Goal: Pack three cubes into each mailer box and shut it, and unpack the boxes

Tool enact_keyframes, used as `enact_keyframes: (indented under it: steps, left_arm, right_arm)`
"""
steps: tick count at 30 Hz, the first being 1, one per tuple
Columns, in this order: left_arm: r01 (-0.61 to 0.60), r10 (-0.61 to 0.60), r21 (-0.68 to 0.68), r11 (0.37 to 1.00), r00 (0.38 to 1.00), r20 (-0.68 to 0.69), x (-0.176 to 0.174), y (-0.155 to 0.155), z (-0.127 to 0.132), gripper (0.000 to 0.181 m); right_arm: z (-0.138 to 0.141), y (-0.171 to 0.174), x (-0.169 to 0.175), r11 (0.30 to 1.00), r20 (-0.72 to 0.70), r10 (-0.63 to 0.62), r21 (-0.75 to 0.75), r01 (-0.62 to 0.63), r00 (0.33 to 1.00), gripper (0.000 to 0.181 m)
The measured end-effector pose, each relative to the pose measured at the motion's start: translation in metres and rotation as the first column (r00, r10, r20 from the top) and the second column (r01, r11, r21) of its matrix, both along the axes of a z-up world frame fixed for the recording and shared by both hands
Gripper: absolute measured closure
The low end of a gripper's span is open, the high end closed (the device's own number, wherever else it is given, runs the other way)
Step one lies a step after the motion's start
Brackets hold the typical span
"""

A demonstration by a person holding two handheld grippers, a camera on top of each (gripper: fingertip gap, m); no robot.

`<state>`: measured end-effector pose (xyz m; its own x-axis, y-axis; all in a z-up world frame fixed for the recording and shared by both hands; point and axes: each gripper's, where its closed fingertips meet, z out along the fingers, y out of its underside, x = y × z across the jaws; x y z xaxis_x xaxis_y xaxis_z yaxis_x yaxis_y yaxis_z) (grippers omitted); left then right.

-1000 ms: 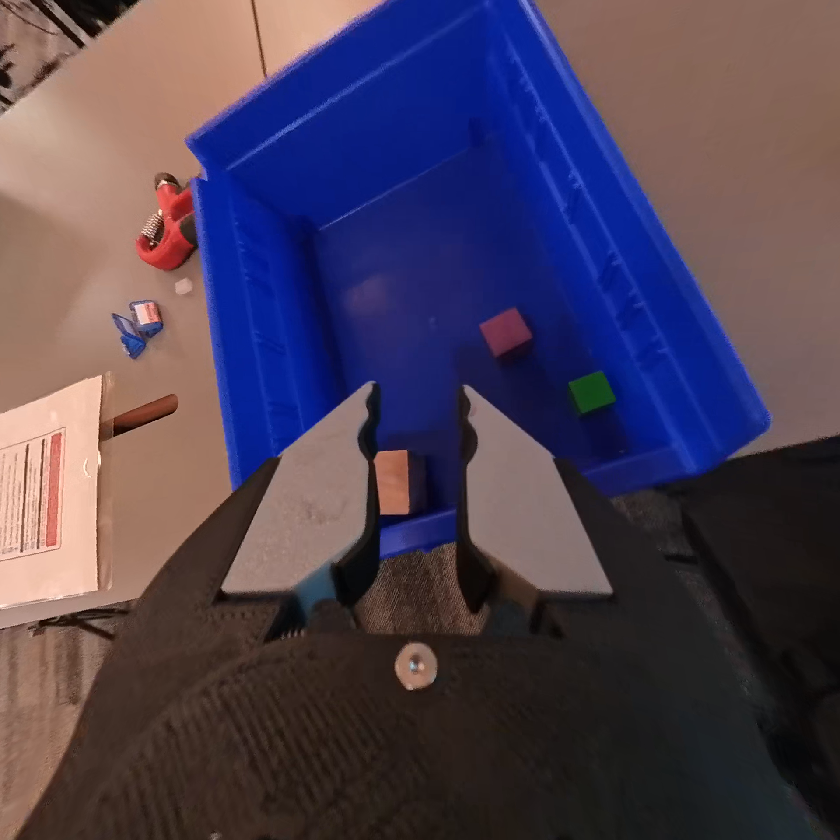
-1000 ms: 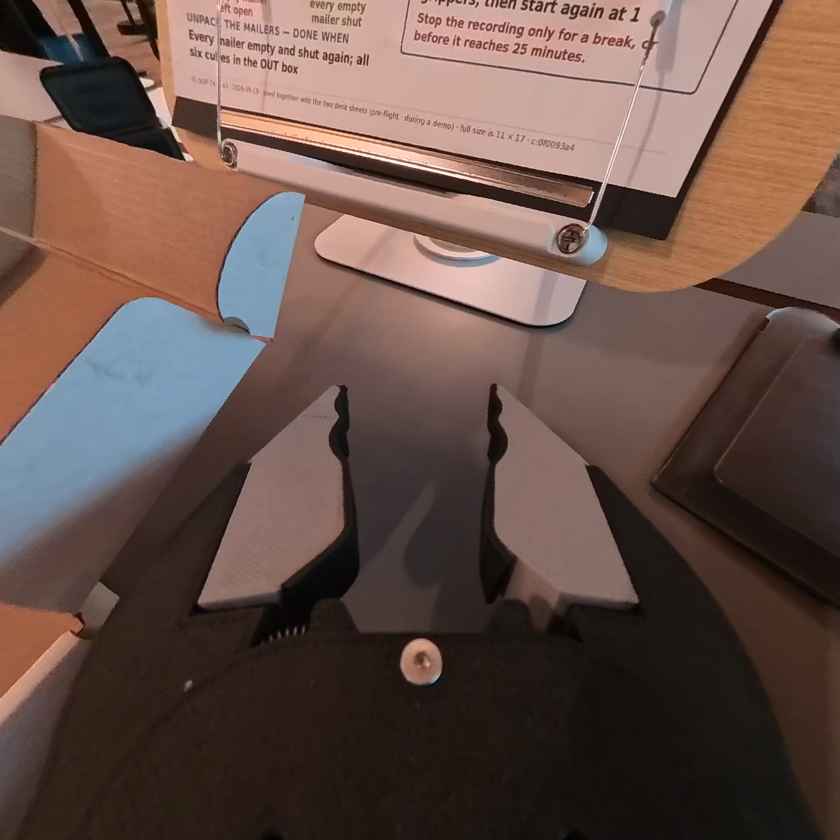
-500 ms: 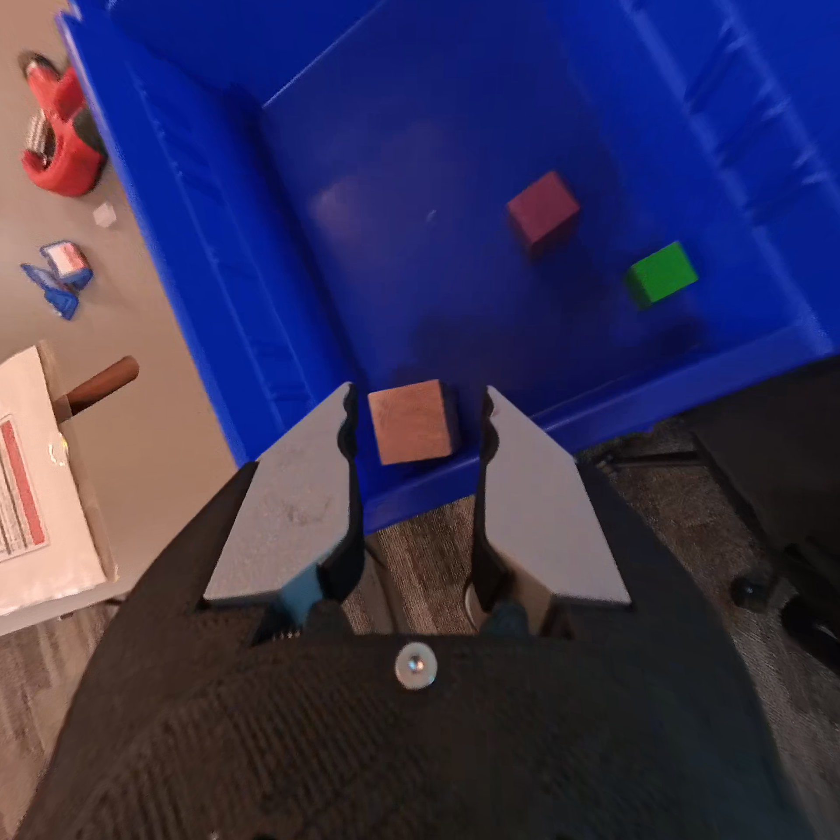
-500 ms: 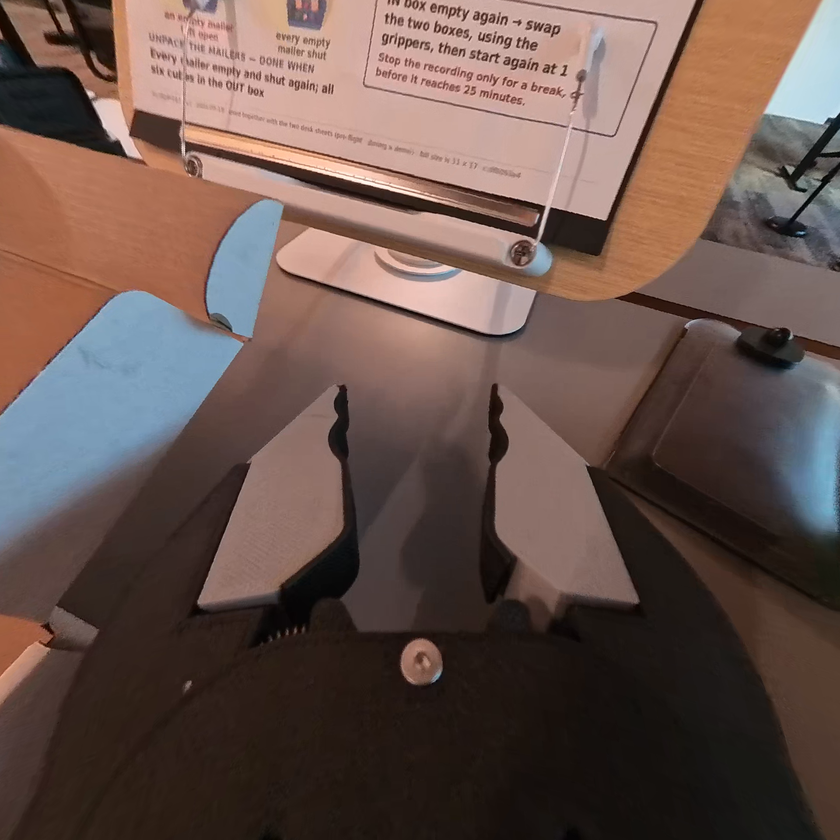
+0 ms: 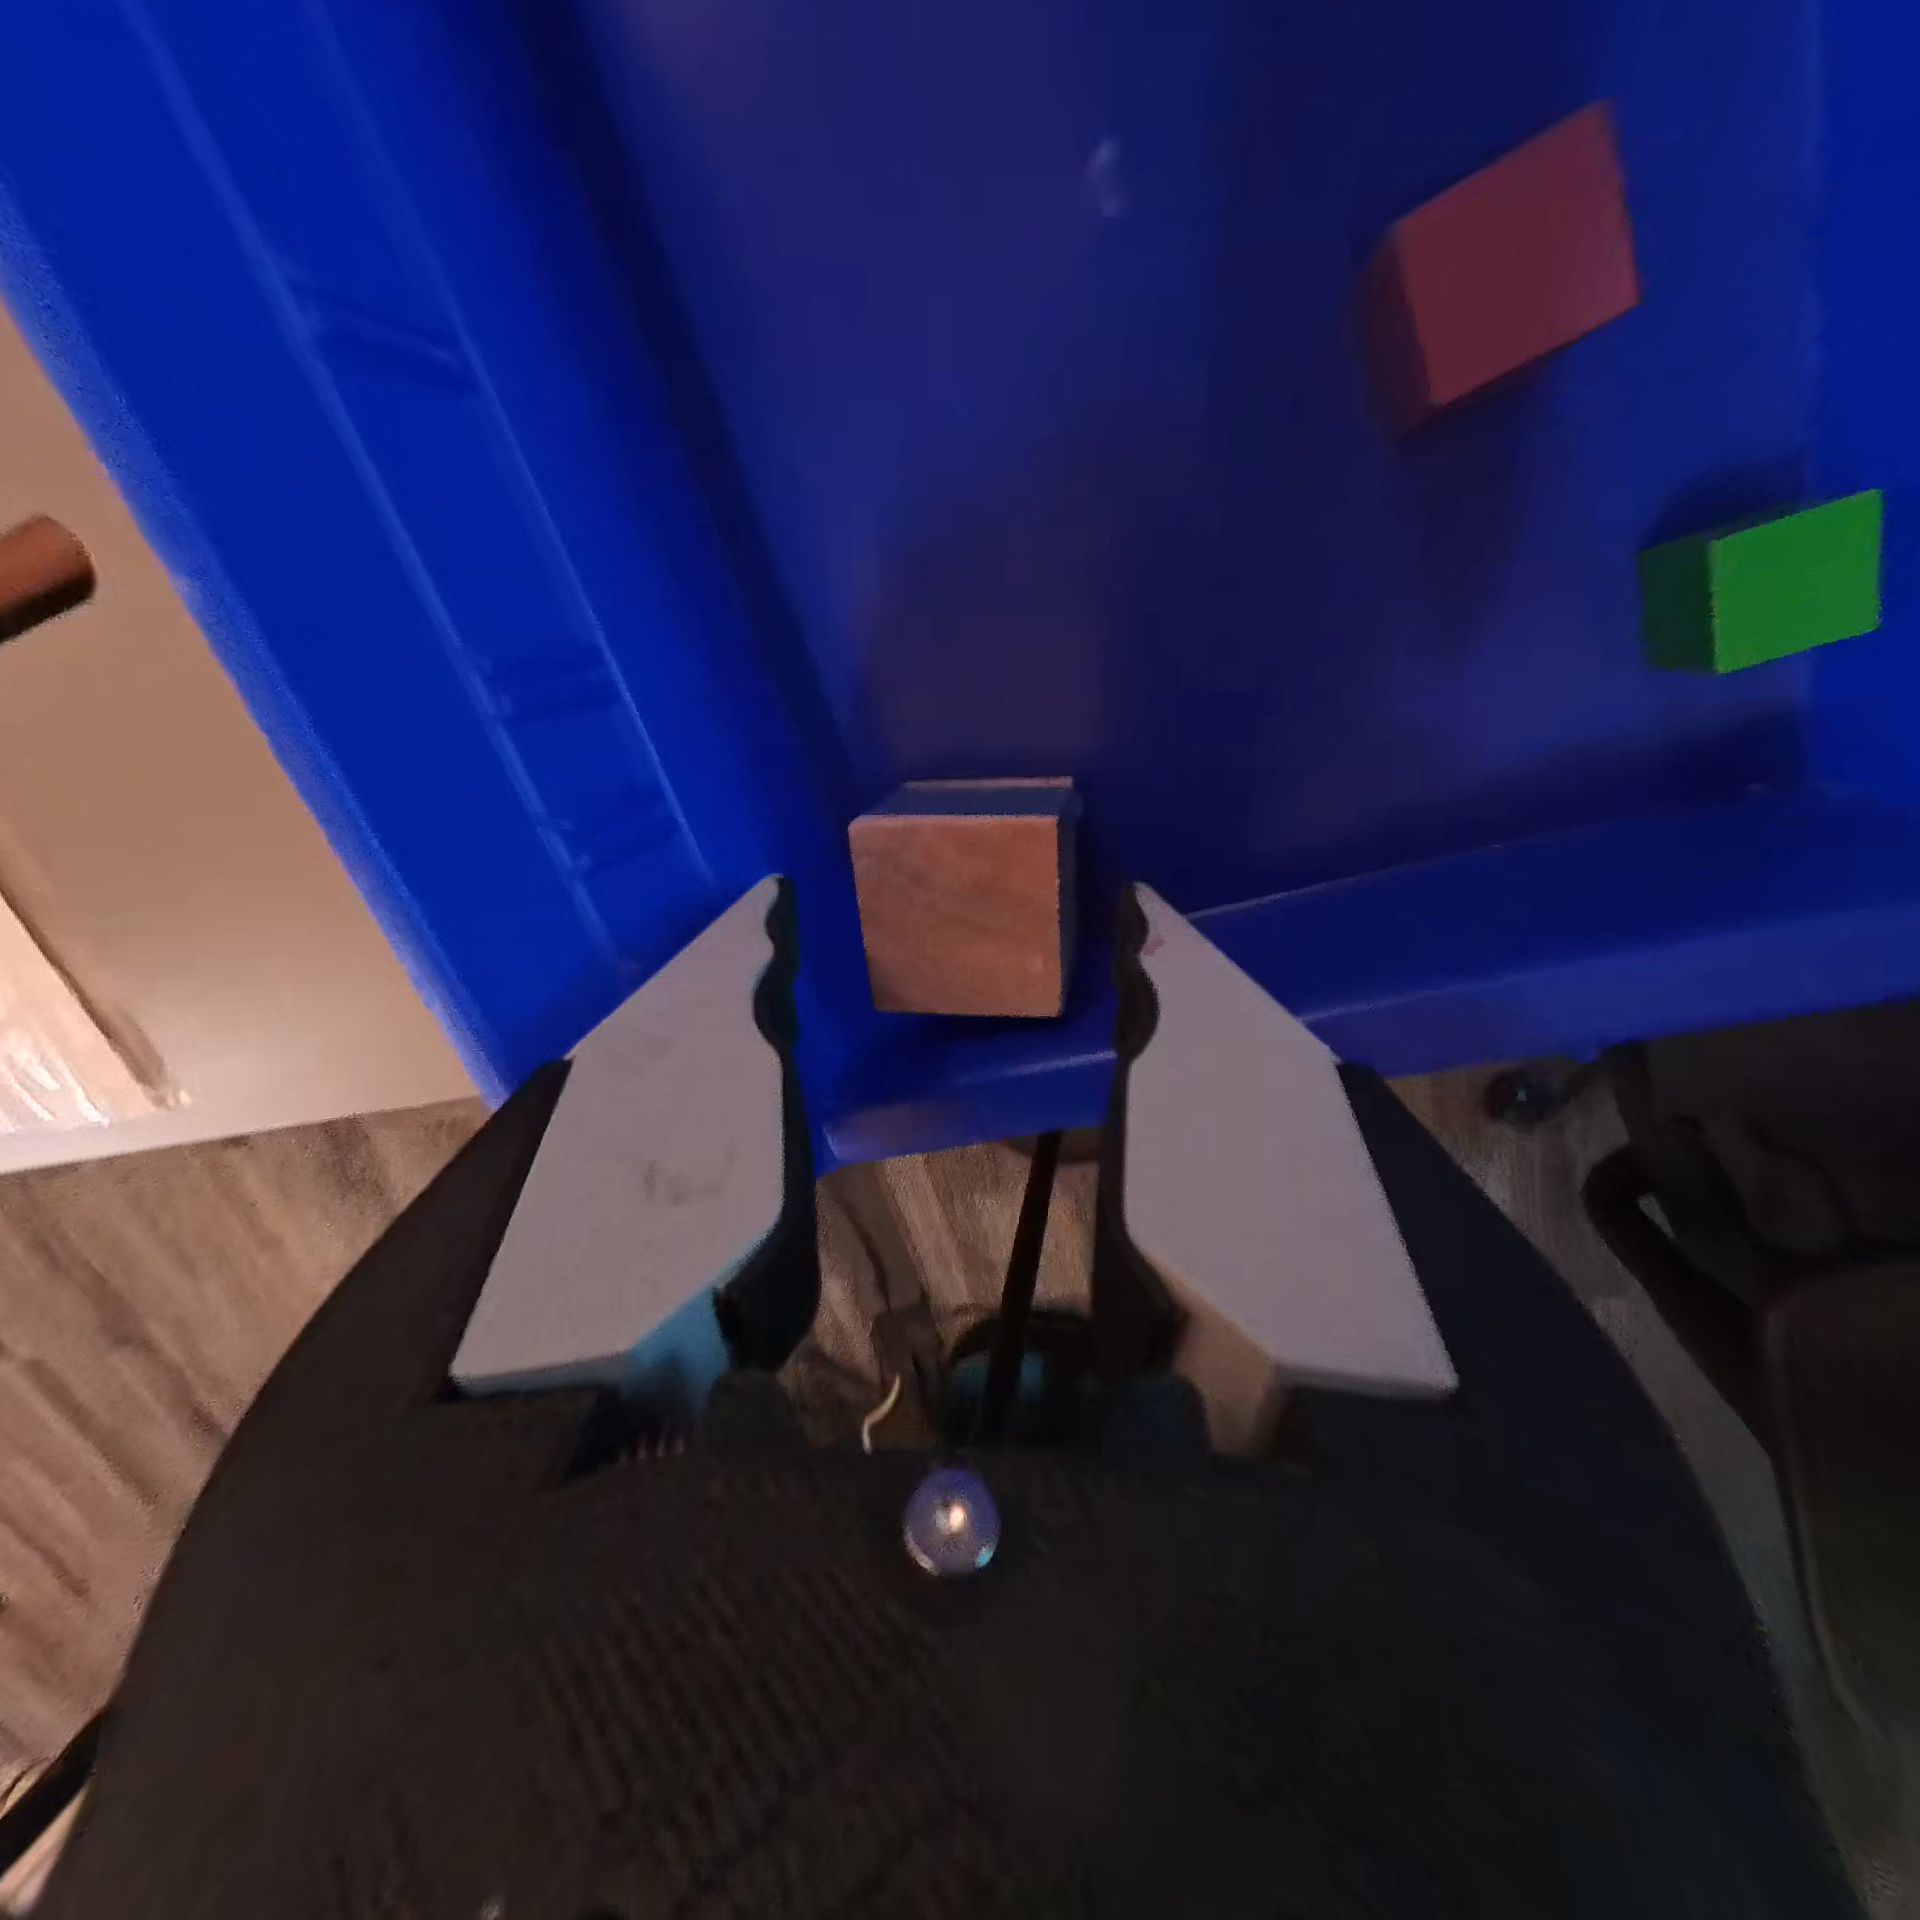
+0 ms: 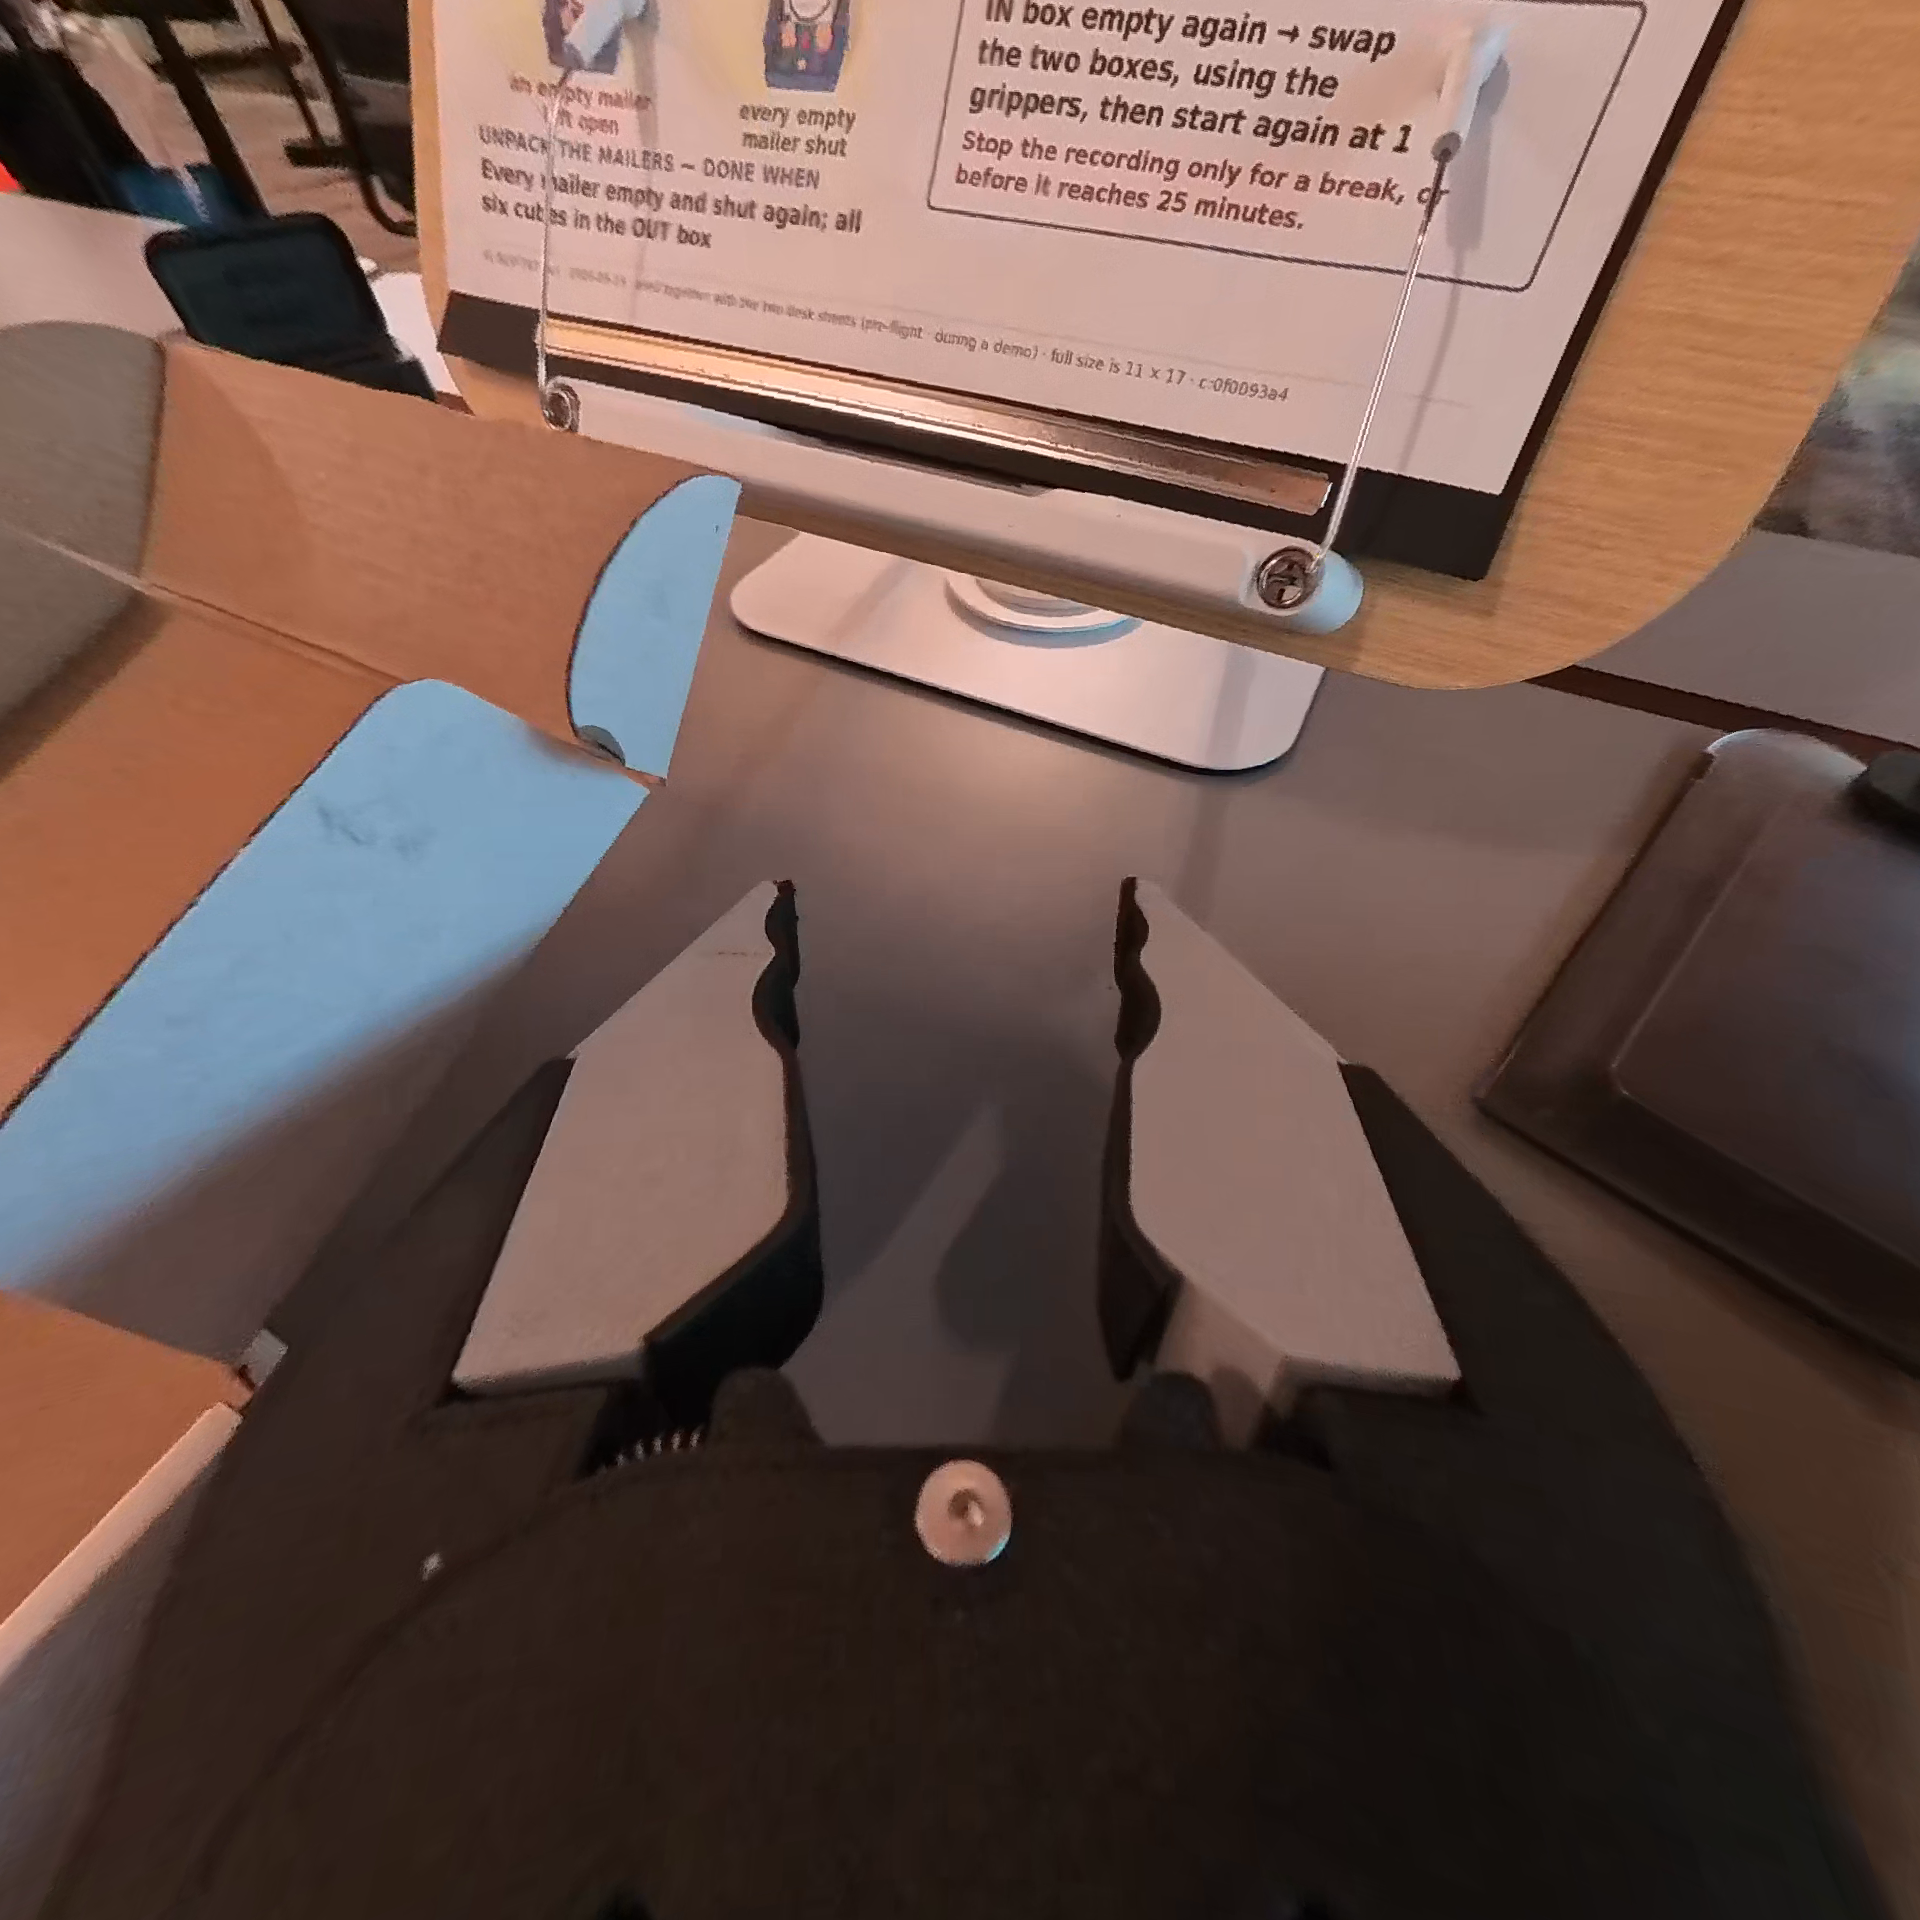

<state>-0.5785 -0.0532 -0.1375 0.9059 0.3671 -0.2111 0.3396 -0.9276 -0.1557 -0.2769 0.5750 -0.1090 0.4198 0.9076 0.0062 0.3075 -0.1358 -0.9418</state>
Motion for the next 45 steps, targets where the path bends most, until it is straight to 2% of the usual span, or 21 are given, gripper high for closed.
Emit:
enact_keyframes:
  steps: [4,9,15,19,22,25,28,31,32,34,37,39,42,45]
  left_arm:
    - [-0.021,0.022,-0.117,0.993,1.000,0.009,0.000,-0.007,-0.007,0.130]
    - [-0.035,0.042,-0.225,0.974,0.999,0.028,0.000,-0.011,-0.019,0.132]
    - [-0.039,0.061,-0.262,0.964,0.995,0.077,-0.004,-0.006,-0.025,0.134]
    - [0.029,-0.016,-0.258,0.966,0.998,0.055,-0.004,0.001,-0.021,0.135]
    - [0.094,-0.127,-0.276,0.957,0.987,-0.101,-0.017,0.010,0.002,0.135]
    - [0.143,-0.221,-0.273,0.951,0.935,-0.279,-0.028,0.027,0.043,0.135]
    - [0.203,-0.237,-0.125,0.971,0.869,-0.434,-0.026,0.064,0.091,0.135]
    - [0.308,-0.218,0.075,0.949,0.805,-0.551,-0.010,0.111,0.140,0.135]
    - [0.365,-0.214,0.164,0.917,0.794,-0.568,0.001,0.131,0.154,0.135]
    - [0.527,-0.251,0.359,0.770,0.768,-0.589,0.038,0.176,0.182,0.135]
    - [0.696,-0.381,0.565,0.443,0.716,-0.584,0.118,0.236,0.206,0.135]
    - [0.721,-0.472,0.646,0.248,0.673,-0.570,0.171,0.269,0.210,0.136]
    - [0.707,-0.582,0.707,-0.014,0.569,-0.580,0.239,0.310,0.206,0.135]
    - [0.658,-0.658,0.731,-0.178,0.473,-0.586,0.284,0.341,0.190,0.135]
  right_arm:
    - [0.001,-0.004,-0.002,0.998,-0.033,0.026,-0.048,-0.027,0.999,0.121]
    - [0.001,-0.011,-0.007,0.996,-0.036,0.061,-0.067,-0.063,0.997,0.121]
    - [0.000,-0.023,-0.013,0.993,-0.027,0.101,-0.058,-0.102,0.995,0.123]
    - [0.000,-0.026,-0.014,0.991,-0.029,0.114,-0.067,-0.116,0.993,0.124]
    - [0.003,-0.024,-0.012,0.991,-0.044,0.110,-0.074,-0.113,0.993,0.124]
    - [0.009,-0.021,-0.008,0.990,-0.074,0.103,-0.085,-0.109,0.992,0.124]
    - [0.020,-0.019,-0.004,0.988,-0.121,0.109,-0.095,-0.120,0.987,0.123]
    - [0.030,-0.022,-0.001,0.984,-0.172,0.132,-0.097,-0.150,0.976,0.121]
    - [0.034,-0.024,-0.001,0.981,-0.187,0.151,-0.092,-0.171,0.971,0.122]
    - [0.044,-0.035,-0.002,0.968,-0.225,0.222,-0.063,-0.241,0.949,0.124]
    - [0.070,-0.059,-0.001,0.931,-0.298,0.353,0.015,-0.365,0.887,0.127]
    - [0.093,-0.078,0.005,0.893,-0.350,0.441,0.076,-0.444,0.826,0.128]
    - [0.122,-0.088,0.023,0.877,-0.407,0.479,0.182,-0.445,0.778,0.128]
    - [0.136,-0.117,0.034,0.795,-0.407,0.604,0.254,-0.551,0.685,0.127]
